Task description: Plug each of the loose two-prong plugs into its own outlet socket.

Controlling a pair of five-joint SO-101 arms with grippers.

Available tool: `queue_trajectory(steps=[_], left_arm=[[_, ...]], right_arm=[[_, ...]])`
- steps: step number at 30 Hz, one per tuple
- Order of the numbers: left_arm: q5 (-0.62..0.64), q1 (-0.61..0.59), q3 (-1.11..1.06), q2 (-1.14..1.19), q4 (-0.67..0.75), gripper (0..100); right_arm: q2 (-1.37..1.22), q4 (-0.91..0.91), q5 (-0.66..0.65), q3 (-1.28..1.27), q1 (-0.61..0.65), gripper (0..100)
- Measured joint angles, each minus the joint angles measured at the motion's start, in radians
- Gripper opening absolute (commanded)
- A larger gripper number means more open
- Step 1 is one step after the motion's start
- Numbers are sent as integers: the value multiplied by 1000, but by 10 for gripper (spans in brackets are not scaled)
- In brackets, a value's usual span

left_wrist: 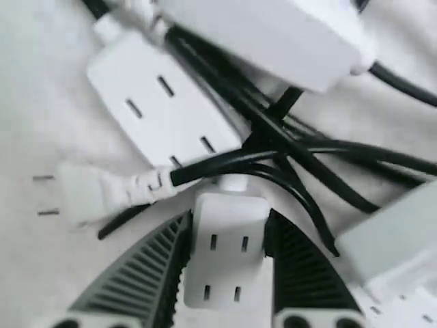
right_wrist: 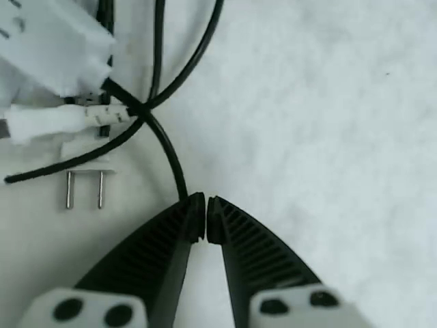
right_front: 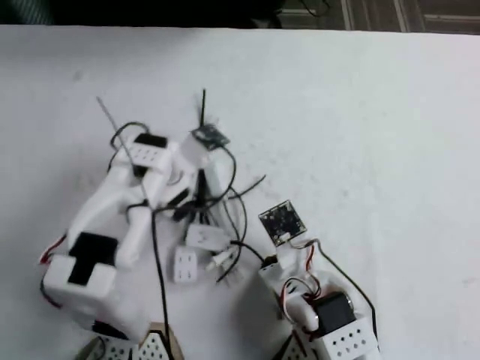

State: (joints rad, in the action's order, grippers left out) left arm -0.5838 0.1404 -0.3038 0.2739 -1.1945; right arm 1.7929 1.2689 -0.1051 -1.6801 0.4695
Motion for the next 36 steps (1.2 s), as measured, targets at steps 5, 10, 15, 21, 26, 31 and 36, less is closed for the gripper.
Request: queue_trajectory(steps=[5, 10, 15, 21, 26, 31, 36], left_arm=[[66, 54, 224, 140, 0, 22], [114, 106, 488, 313, -58, 22], [152, 112, 735, 420, -222, 22], [167, 120, 802, 423, -361, 22], [206, 120, 806, 400, -456, 22], [207, 101, 806, 347, -548, 22], [207, 68, 684, 227, -565, 22]], right_arm=[[0, 0, 0, 0, 0, 20], [0, 0, 0, 0, 0, 20], [0, 0, 0, 0, -46, 20], [0, 0, 0, 0, -64, 20], [0, 0, 0, 0, -74, 20], [0, 0, 0, 0, -74, 20], [0, 0, 0, 0, -74, 20]])
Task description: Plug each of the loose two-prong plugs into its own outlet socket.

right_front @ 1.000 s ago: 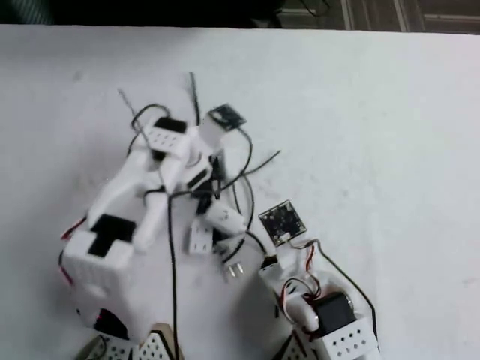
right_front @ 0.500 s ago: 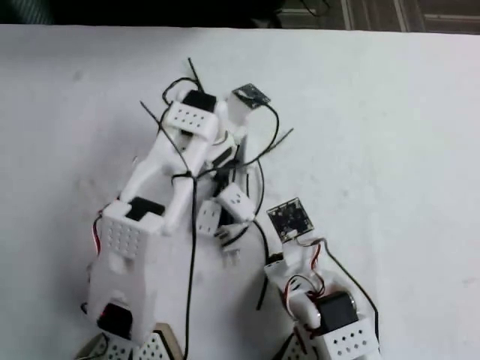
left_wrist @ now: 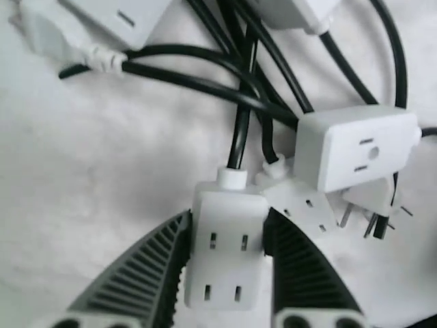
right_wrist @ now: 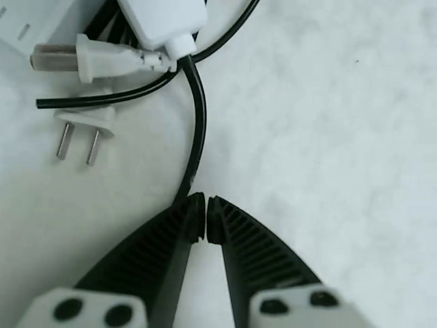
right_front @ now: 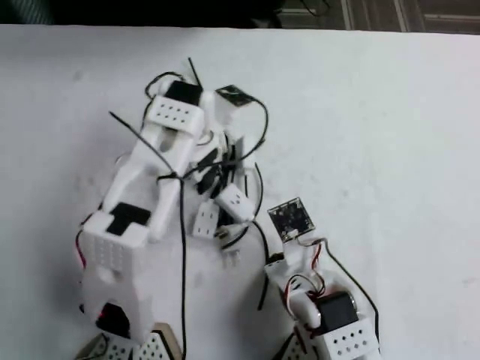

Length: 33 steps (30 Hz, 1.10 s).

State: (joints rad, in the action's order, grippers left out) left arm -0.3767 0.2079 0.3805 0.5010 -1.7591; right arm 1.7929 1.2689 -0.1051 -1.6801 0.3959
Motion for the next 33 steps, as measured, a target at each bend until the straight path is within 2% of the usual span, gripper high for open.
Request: queue_trajectory(steps=[3, 8, 11, 13, 17, 21, 27, 30, 33], left_arm=[[0, -37, -160, -110, 44, 22], [-49, -83, -529, -299, 270, 32], [-74, -83, -730, -374, 414, 107], [-77, -83, -798, -408, 460, 186], [-77, -106, -827, -470, 473, 299], [-77, -121, -835, -569, 466, 308], [-77, -137, -839, -781, 362, 306], [-80, -212, -841, -899, 319, 306], [-84, -336, -882, -1011, 308, 305]], right_arm=[[0, 0, 0, 0, 0, 20], [0, 0, 0, 0, 0, 23], [0, 0, 0, 0, 0, 24], [0, 0, 0, 0, 0, 24], [0, 0, 0, 0, 0, 25], [0, 0, 0, 0, 0, 25], [0, 0, 0, 0, 0, 25], [0, -9, 0, 0, -38, 22], [0, -37, 0, 2, -123, 20]])
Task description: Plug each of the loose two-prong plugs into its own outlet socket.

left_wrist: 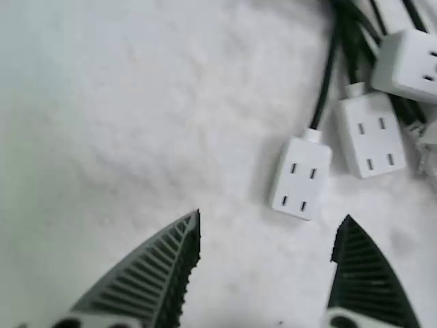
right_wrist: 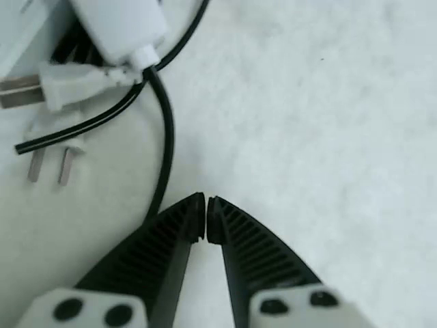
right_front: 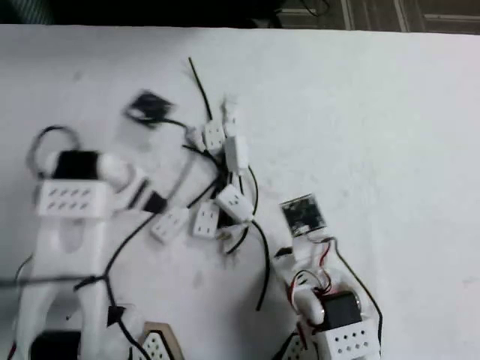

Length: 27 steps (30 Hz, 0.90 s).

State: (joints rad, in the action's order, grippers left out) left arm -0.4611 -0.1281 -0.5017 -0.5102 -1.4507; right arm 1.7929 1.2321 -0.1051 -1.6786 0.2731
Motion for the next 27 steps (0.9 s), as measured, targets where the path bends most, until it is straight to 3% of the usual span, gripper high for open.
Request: queue_trajectory(steps=[6, 14, 20, 27], left_arm=[[0, -249, -173, -198, 20, 303], [0, -368, -560, -459, 213, 124], [0, -376, -802, -635, 318, 160], [0, -376, -907, -769, 328, 187]], right_arm=[[2, -112, 0, 52, -216, 25], [0, -132, -229, 133, -192, 19], [-44, -61, -247, 347, -112, 19], [-430, -44, -245, 571, 23, 25]])
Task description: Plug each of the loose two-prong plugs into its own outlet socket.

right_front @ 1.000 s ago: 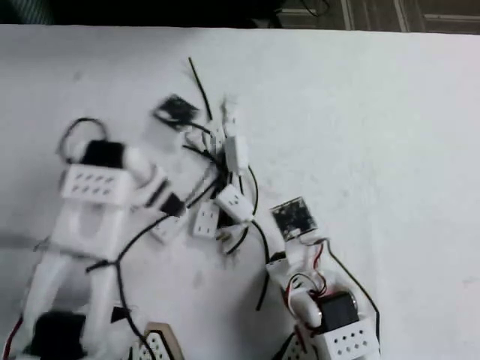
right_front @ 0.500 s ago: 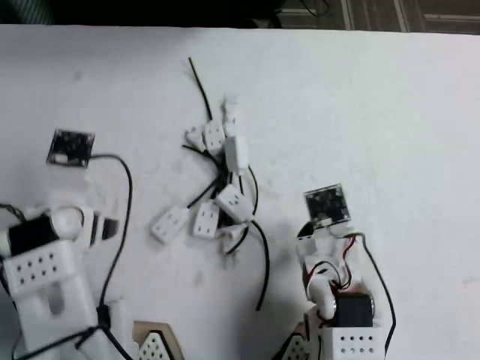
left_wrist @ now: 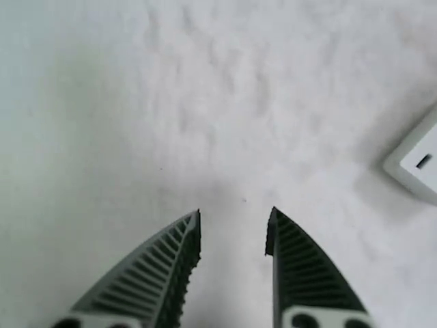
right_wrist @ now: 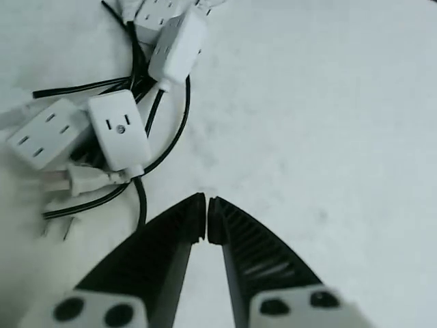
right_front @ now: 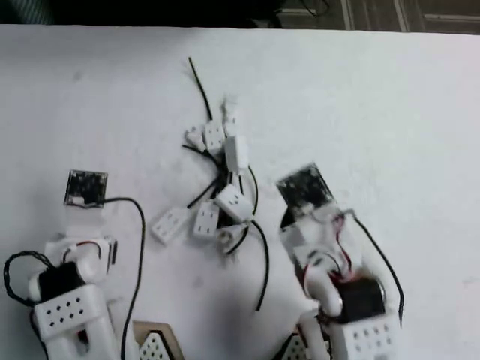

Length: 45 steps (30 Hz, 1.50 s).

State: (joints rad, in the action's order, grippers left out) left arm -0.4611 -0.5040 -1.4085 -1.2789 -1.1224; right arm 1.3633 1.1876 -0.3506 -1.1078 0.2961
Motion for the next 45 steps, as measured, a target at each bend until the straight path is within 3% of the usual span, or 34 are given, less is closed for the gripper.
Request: queue_trajectory(steps=[10, 21, 31, 36, 45], left_arm=[[0, 0, -26, -46, 0, 229], [0, 0, -28, -46, 0, 229], [0, 0, -29, -46, 0, 229], [0, -2, -38, -48, 0, 229], [0, -2, -38, -48, 0, 229]], right_arm=[[-562, -32, 0, 270, 180, 191], [-985, -204, 0, 379, 311, 264], [-1257, -416, 0, 402, 319, 265], [-1330, -450, -112, 405, 226, 265], [-1343, -477, -262, 459, -126, 265]])
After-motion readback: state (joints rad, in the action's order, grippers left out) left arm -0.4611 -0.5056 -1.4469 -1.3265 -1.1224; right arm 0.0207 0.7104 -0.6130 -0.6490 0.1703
